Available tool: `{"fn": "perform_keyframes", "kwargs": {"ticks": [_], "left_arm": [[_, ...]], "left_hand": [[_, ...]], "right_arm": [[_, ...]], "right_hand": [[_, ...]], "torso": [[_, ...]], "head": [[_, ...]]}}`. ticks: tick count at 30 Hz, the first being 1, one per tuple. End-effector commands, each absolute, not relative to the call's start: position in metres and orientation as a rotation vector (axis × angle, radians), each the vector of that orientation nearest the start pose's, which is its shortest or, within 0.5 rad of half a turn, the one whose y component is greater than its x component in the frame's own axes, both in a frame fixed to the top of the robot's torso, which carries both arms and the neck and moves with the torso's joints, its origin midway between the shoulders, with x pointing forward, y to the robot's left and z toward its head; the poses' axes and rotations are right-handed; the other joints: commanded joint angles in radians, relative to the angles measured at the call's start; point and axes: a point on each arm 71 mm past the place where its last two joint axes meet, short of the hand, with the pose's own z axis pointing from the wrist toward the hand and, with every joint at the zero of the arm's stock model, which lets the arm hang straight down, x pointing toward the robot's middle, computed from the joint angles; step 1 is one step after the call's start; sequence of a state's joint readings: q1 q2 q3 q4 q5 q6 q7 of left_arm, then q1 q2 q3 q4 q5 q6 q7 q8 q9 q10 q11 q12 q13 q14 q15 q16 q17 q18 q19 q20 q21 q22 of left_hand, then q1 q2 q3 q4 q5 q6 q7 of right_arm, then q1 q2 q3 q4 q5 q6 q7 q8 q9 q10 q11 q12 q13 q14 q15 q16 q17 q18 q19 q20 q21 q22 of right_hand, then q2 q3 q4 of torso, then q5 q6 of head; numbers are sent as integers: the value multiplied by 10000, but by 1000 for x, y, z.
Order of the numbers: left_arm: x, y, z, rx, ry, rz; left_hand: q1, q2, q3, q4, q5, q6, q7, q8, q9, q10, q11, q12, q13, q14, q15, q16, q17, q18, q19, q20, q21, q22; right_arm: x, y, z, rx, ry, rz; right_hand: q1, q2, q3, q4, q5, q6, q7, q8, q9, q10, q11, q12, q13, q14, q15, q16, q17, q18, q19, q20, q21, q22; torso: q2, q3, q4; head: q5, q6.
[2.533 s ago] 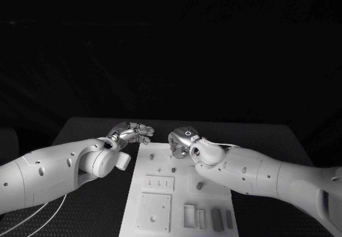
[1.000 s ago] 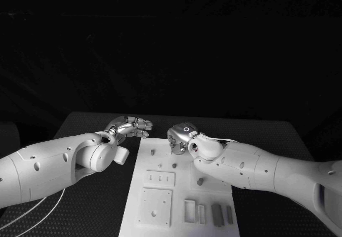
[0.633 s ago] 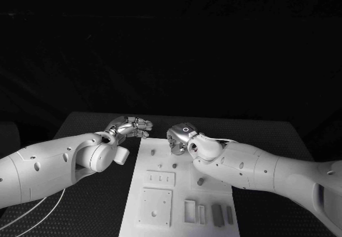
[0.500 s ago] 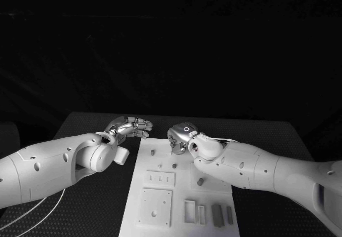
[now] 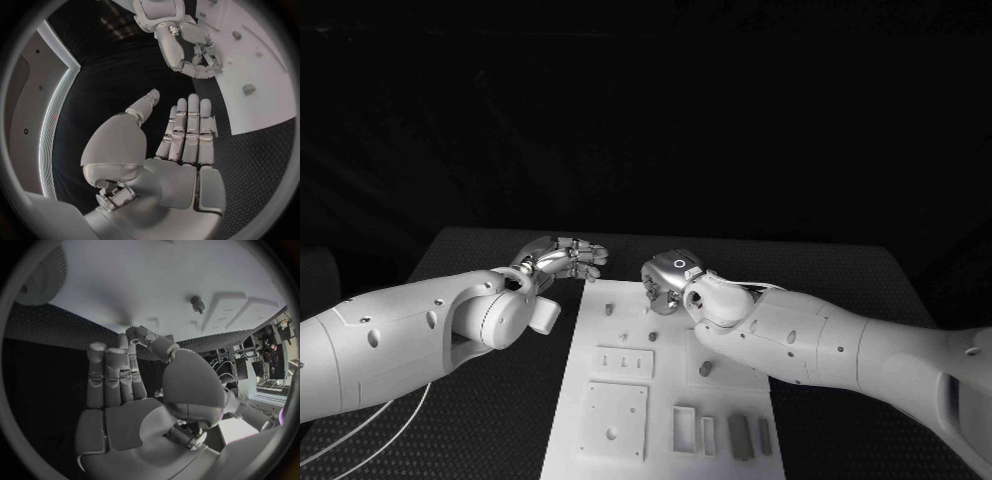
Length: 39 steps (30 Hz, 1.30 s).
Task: Assemble the parts on the task board
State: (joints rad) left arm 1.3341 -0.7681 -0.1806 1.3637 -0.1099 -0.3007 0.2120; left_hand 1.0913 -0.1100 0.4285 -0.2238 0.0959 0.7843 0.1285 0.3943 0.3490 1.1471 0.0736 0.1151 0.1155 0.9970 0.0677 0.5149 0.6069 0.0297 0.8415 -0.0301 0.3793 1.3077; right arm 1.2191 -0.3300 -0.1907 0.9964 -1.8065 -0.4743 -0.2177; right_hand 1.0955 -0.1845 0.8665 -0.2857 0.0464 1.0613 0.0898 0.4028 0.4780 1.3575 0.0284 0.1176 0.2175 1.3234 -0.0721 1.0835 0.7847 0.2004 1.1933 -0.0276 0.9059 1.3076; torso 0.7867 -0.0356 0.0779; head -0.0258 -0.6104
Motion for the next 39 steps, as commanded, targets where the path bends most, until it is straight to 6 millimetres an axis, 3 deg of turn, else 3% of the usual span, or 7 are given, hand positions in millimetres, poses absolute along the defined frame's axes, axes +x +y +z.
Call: {"fn": "perform_keyframes", "kwargs": {"ticks": [1,14,16,17,19,22,39], "left_arm": [[524,218,-179,-10024,16176,-13093],[525,218,-179,-10021,16179,-13094],[524,218,-179,-10029,16174,-13084],[524,218,-179,-10026,16179,-13089],[524,219,-179,-10033,16165,-13072],[525,219,-179,-10041,16153,-13054],[526,228,-178,-10094,16025,-12929]], "left_hand": [[-83,19,48,-28,-28,20,32,-62,11,-60,25,-37,17,-75,21,-51,9,186,-60,-13,64,240],[-89,18,51,-28,-29,20,31,-67,15,-61,24,-44,17,-76,22,-54,14,187,-66,-12,72,239],[-90,18,51,-28,-30,20,31,-67,15,-61,24,-44,17,-76,22,-55,15,186,-66,-12,72,239],[-90,17,52,-28,-30,19,31,-68,15,-61,24,-44,17,-76,22,-55,15,187,-66,-12,73,239],[-90,16,52,-29,-30,19,31,-68,15,-62,25,-45,17,-76,22,-55,15,187,-67,-12,73,239],[-90,14,53,-30,-30,18,31,-70,16,-62,25,-47,18,-76,22,-56,17,187,-69,-12,75,239],[-90,-5,81,-50,-29,-8,83,-108,27,-101,87,-97,14,-86,30,-76,44,192,-97,-6,110,235]], "right_arm": [[542,-80,-234,-5043,14768,3576],[546,-79,-235,-4576,14917,3834],[546,-80,-235,-4478,14886,3928],[546,-80,-235,-4474,14878,3933],[547,-81,-235,-4370,14884,3972],[547,-83,-235,-4323,14894,3966],[539,-116,-207,-2883,14228,5558]], "right_hand": [[76,-35,55,-19,23,82,6,-14,22,60,12,68,31,-69,-102,61,-9,614,37,-81,60,220],[63,-140,101,-17,24,-85,72,-135,-5,-105,77,-55,26,-112,-39,33,-62,614,-20,-70,82,204],[19,-253,95,5,-16,-332,167,-279,-59,-347,162,-197,-25,-132,38,8,-87,614,-48,-65,70,193],[-61,-539,21,-1,0,-887,382,-588,-186,-939,334,-513,-167,-148,196,-13,-109,608,-78,-62,60,185],[-1,-647,47,36,19,-1322,626,-826,-283,-1274,542,-547,-246,-151,417,-41,-169,614,-169,-36,24,169],[-50,-977,-136,26,19,-1951,548,-1109,-389,-2306,864,-568,-550,-447,734,-210,-315,614,-572,71,-182,131],[-28,-1011,-308,105,27,-1871,555,-952,-308,-2106,795,-326,-641,-429,663,-61,-439,614,-566,112,-132,146]], "torso": [[-1,-8,-2],[1,-26,26],[5,-28,27],[5,-30,27],[12,-31,14],[6,-29,8],[-12,-7,-61]], "head": [[3,-11],[-15,-16],[-17,-17],[-16,-17],[-3,-29],[1,-40],[-45,75]]}}
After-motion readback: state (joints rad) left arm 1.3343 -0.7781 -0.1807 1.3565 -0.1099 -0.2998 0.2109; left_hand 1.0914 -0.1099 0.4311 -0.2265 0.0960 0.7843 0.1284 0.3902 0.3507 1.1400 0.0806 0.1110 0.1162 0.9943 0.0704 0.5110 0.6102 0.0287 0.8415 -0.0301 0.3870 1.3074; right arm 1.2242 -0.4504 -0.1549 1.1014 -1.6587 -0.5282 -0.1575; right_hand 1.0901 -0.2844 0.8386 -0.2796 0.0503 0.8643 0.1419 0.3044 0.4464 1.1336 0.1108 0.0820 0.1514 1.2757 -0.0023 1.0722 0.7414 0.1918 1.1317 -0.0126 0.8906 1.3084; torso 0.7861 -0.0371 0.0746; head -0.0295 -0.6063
